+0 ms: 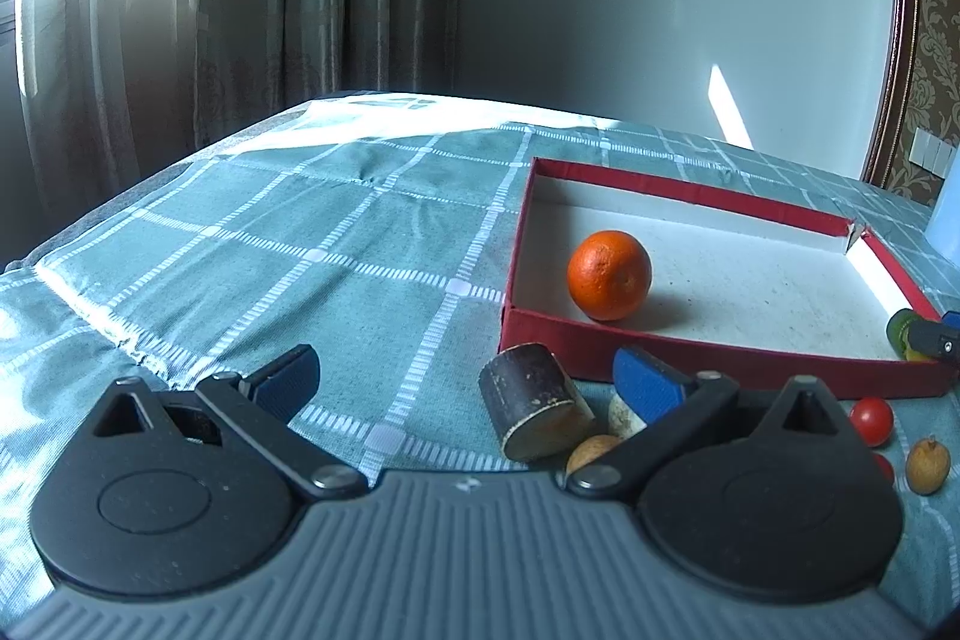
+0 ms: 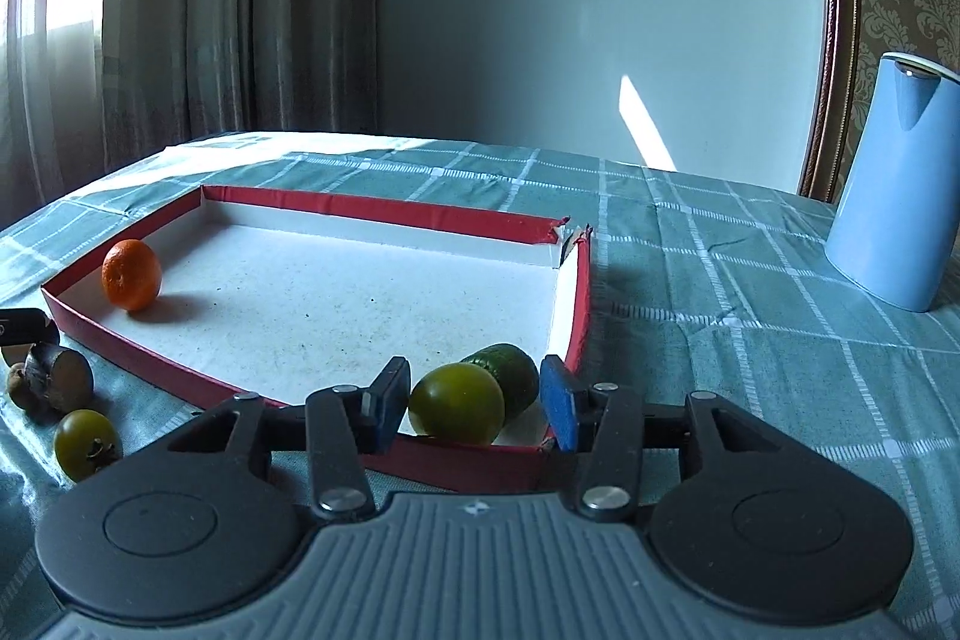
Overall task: Organize fruits
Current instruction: 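Lower the yellow-green tomato into the box and open the right gripper, then grasp the small brown kiwi with the left gripper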
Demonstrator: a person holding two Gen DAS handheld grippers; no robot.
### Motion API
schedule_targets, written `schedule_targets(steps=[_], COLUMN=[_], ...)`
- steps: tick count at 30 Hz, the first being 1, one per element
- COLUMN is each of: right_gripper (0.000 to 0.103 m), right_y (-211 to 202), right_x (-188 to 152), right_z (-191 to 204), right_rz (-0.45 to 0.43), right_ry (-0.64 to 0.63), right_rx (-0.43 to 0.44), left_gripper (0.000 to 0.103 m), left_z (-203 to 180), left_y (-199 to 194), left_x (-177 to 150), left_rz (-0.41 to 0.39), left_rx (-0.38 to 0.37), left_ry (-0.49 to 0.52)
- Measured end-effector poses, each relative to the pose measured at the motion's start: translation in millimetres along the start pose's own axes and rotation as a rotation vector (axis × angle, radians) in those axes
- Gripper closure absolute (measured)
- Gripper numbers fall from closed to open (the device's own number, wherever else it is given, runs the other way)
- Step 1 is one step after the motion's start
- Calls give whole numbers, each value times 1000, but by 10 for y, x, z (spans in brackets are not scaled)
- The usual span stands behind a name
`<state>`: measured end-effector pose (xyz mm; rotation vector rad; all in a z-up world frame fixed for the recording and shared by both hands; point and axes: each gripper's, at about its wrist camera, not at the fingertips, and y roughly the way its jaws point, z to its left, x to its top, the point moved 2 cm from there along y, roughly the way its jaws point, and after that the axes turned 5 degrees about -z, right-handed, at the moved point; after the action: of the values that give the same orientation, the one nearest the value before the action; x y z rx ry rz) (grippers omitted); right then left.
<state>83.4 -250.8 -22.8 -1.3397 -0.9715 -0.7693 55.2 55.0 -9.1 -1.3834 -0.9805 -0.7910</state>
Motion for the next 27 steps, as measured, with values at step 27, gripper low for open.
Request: schedule_targets(steps=[27], right_gripper=[30], right_y=[-470], right_x=[-398], right_z=[-496], right_rz=[52], right_ry=[426], right_rx=[68], left_gripper=[31], left_z=[-255], left_y=[-205], left_x=[-183], left_rz=[18], left_rx=[-166], left_ry=[235])
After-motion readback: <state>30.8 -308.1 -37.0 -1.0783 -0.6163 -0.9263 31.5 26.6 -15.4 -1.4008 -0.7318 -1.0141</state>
